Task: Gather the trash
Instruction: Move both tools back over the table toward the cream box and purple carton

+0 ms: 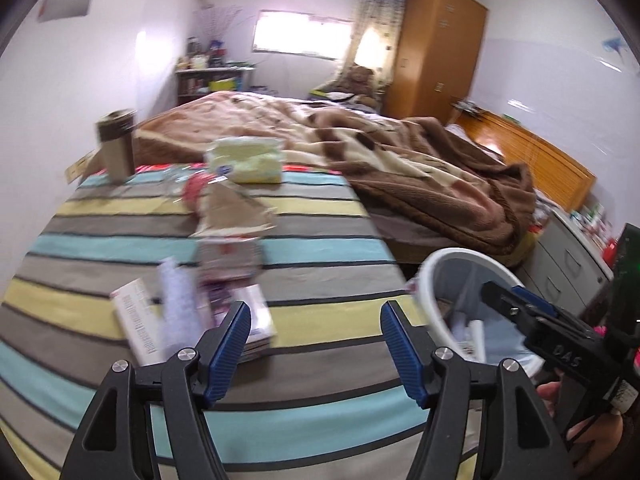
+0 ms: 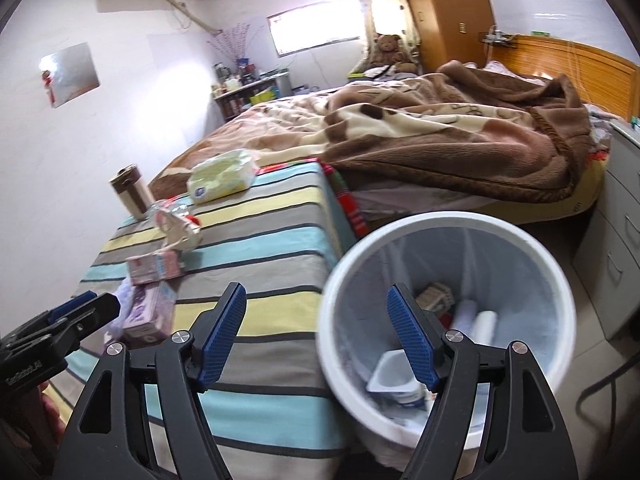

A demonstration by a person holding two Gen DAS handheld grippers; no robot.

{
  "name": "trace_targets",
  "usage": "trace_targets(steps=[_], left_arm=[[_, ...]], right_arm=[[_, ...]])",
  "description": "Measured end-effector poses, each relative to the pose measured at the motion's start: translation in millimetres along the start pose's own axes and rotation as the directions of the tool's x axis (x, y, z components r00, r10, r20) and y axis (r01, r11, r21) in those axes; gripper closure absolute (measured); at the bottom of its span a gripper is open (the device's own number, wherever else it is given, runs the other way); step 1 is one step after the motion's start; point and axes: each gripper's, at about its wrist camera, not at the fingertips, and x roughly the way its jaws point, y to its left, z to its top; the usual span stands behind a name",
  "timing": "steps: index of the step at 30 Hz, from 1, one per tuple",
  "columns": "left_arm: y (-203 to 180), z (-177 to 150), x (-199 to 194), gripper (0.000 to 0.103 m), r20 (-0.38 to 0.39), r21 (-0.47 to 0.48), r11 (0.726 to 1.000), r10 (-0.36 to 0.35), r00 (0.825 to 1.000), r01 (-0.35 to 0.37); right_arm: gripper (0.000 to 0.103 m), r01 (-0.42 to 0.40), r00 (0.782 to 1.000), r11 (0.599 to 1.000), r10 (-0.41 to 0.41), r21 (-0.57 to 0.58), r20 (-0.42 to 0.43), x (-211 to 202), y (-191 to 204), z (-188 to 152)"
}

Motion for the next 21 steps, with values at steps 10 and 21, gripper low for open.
trace_targets(steps=[10, 21], left_arm=[[67, -19, -5, 0.035, -0.024, -0.096, 0.991, 0.093, 0.995, -0.095], [102, -46, 11, 0.032, -0.124, -0.136, 0.984, 0.101, 0.987, -0.117]], right_arm=[[0.028, -0.06, 0.997, 0.997, 0.057, -0.048, -0.047, 20, 38, -4], [0.027, -0.139, 0.984, 0.986, 0.126, -0.095, -0.126, 48, 81, -10]])
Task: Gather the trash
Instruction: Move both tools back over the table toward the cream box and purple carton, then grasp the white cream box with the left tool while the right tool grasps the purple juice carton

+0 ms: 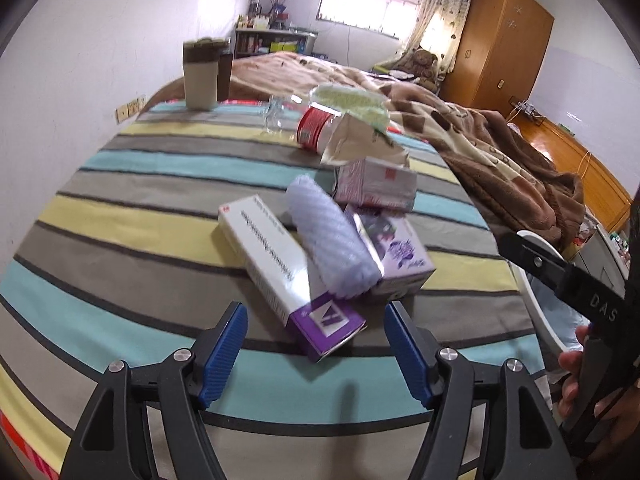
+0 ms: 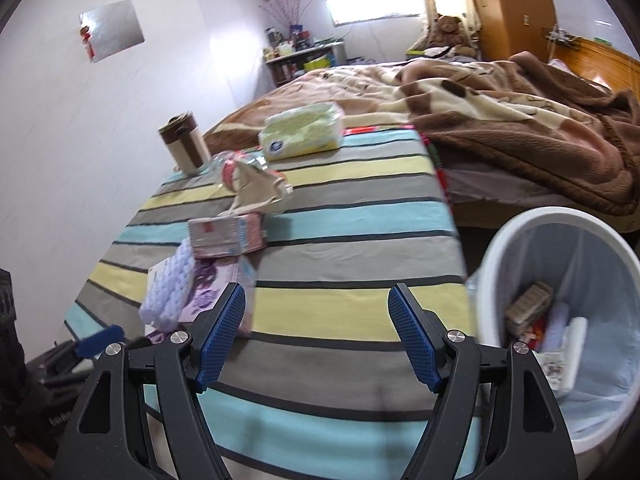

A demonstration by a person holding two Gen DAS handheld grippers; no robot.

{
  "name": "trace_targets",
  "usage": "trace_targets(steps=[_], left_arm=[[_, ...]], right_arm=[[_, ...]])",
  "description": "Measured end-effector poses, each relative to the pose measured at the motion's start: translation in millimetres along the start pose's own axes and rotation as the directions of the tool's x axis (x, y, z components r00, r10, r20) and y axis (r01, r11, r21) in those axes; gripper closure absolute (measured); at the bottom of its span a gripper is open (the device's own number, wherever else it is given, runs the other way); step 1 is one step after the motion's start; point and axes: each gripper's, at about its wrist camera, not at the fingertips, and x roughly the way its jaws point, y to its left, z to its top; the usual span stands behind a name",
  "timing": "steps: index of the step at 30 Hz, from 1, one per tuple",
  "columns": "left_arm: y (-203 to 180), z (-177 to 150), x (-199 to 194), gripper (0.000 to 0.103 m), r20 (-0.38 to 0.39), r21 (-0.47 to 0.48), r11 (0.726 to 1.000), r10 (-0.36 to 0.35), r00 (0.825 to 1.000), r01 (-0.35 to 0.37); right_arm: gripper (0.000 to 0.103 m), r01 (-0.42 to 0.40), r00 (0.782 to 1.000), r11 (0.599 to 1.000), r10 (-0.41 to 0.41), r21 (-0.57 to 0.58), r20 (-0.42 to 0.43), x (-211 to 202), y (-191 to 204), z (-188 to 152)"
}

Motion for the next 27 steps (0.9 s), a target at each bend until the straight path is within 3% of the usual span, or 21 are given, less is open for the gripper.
trace_targets(steps=[8, 14, 27], left_arm=[[1, -8, 25, 0.032, -0.064, 0.011, 1.0, 0.01, 0.998, -0.009], [14, 1, 28, 0.032, -0.05, 0.008, 0.997, 0.074, 0.996, -0.074], [74, 21, 26, 0.032, -0.029, -0.06, 0.988, 0.144, 0.989, -0.145]], right_arm=[[0.027, -0.032, 0.998, 0.998, 0.029, -0.048, -0.05, 19, 24, 0], [0.027, -0.034, 0.997, 0.997, 0.029, -0.075, -0.073, 27, 34, 1], [0.027, -0.054, 0.992, 0.993, 0.04, -0.11, -0.121, 50, 58, 3]])
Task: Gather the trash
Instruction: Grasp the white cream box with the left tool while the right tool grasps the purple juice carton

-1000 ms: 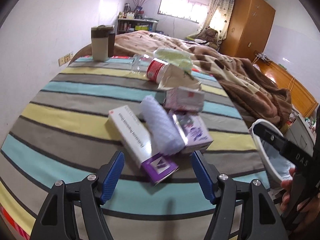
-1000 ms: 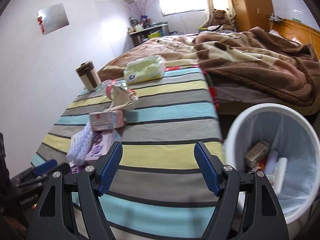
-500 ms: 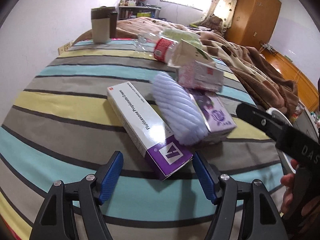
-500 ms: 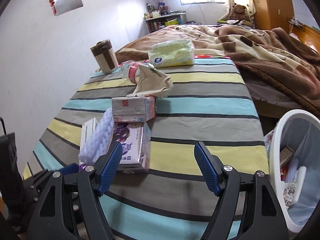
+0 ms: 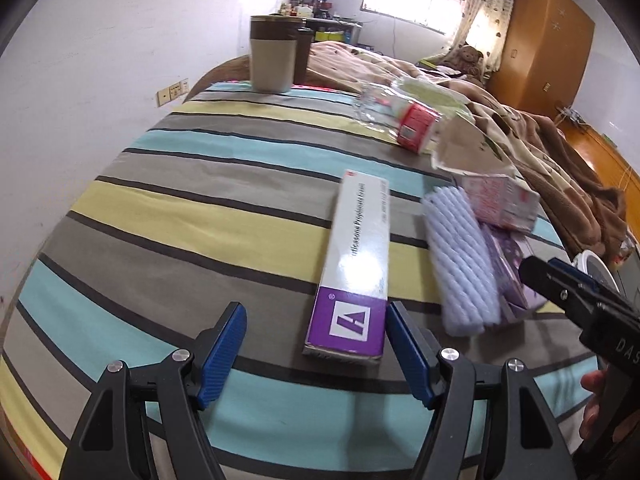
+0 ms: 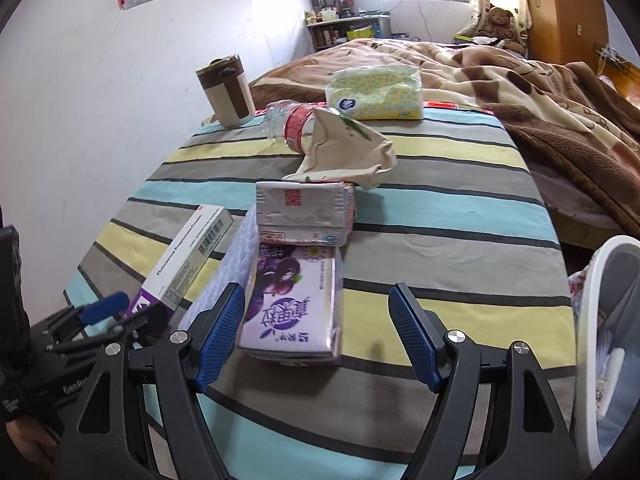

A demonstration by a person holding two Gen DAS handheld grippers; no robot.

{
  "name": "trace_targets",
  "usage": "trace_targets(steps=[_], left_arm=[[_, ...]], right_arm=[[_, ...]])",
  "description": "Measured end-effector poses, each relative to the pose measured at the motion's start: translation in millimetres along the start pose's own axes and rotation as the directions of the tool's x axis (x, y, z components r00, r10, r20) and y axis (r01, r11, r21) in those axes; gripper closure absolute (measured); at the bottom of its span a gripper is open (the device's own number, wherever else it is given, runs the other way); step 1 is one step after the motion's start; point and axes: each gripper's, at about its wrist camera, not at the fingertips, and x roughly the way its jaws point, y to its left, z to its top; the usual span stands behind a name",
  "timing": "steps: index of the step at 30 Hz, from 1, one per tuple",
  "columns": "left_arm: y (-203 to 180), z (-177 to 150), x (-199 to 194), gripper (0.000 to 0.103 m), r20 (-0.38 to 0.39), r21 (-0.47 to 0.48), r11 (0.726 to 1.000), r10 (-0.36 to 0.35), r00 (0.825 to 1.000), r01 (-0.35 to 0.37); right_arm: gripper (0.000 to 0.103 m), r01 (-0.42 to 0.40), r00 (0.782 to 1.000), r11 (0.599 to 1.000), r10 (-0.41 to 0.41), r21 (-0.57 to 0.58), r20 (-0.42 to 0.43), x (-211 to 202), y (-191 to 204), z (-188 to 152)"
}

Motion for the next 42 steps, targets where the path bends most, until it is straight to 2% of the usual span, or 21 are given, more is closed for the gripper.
trace_targets(steps=[7, 17, 25, 31, 33, 37, 40, 42], left_arm=[[-1, 13, 0, 0.032, 0.02, 0.016, 0.999, -0.031, 0.999, 0.031], [-15, 28, 16, 0.032, -0.012, 0.081, 0.996, -0.036, 0.999, 0.036], [-19, 36, 38, 0.032, -0.055, 0.089, 0.996, 0.008, 0.998, -0.003], [-22, 40, 43, 0.032, -0.05, 0.091, 0.996, 0.015, 0.999, -0.011], [-23, 42, 45, 0.032, -0.051, 0.095, 0.995, 0.022, 0.998, -0.017], [-25, 43, 47, 0.032, -0.051, 0.1, 0.995, 0.032, 0.998, -0.027], [-26, 42, 47, 0.039, -0.047, 0.105, 0.994, 0.048, 0.998, -0.043], [-26, 41, 45, 0.052, -0.042, 0.103, 0.993, 0.054, 0.998, -0.049]], right_arm=[[0.027, 0.011, 0.999, 1.0, -0.012, -0.027, -0.051, 16, 6, 0], [0.027, 0.132, 0.989, 0.99, -0.135, -0.053, -0.054, 20, -4, 4], [0.027, 0.107, 0.991, 0.994, -0.109, -0.036, -0.074, 26, -11, 3], [0.028, 0.098, 0.993, 0.995, -0.099, -0.023, -0.071, 25, -13, 2], [0.031, 0.104, 0.992, 0.994, -0.105, -0.019, -0.071, 24, -14, 2], [0.044, 0.121, 0.99, 0.993, -0.122, -0.01, -0.068, 22, -16, 1], [0.044, 0.114, 0.991, 0.993, -0.114, -0.004, -0.07, 20, -17, -1], [0.044, 0.112, 0.991, 0.994, -0.112, -0.005, -0.071, 19, -17, -2]])
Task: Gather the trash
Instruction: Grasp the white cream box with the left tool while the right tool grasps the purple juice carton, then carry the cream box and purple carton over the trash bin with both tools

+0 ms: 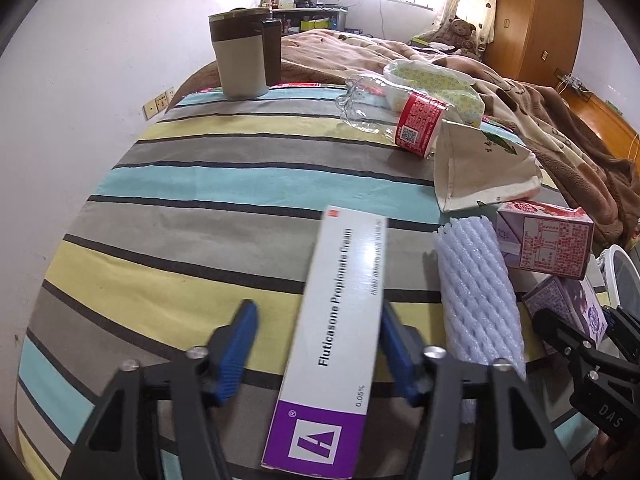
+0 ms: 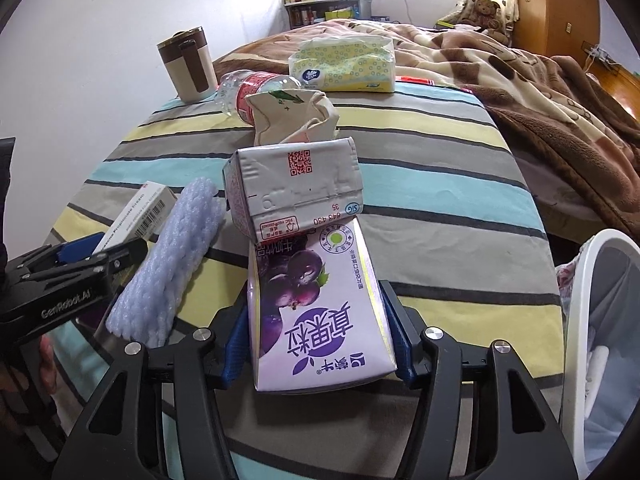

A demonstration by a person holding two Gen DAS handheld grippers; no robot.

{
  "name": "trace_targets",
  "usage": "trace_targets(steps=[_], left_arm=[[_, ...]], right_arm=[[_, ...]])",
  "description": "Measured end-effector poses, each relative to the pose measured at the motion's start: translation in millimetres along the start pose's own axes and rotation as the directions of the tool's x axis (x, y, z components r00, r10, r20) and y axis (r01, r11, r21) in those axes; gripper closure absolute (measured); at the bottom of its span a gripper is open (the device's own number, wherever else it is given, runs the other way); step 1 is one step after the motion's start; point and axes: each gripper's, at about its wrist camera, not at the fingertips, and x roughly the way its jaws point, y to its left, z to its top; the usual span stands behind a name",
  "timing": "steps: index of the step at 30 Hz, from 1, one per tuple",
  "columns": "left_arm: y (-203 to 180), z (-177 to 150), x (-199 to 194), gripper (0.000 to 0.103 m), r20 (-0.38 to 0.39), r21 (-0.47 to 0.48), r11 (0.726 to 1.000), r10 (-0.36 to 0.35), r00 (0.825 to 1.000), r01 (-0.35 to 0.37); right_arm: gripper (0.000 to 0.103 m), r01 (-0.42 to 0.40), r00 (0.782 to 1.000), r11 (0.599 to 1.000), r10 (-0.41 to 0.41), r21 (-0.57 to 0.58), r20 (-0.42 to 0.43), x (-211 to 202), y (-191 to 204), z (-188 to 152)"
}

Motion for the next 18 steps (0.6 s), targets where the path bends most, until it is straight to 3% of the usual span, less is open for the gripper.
trace_targets(steps=[4, 18], left_arm=[[3, -2, -3, 0.065, 0.002, -0.006, 1.0, 0.004, 1.0, -0.004], [4, -17, -28, 0.066, 0.033, -0.031, 0.999, -0.026, 0.999, 0.028]], right_arm=[[0.044, -0.005, 1.0, 1.0, 0.005, 0.003, 0.003, -2, 0, -2], [0.045, 0.004, 0.999, 1.0, -0.005, 0.03, 0.037, -22, -8, -13]])
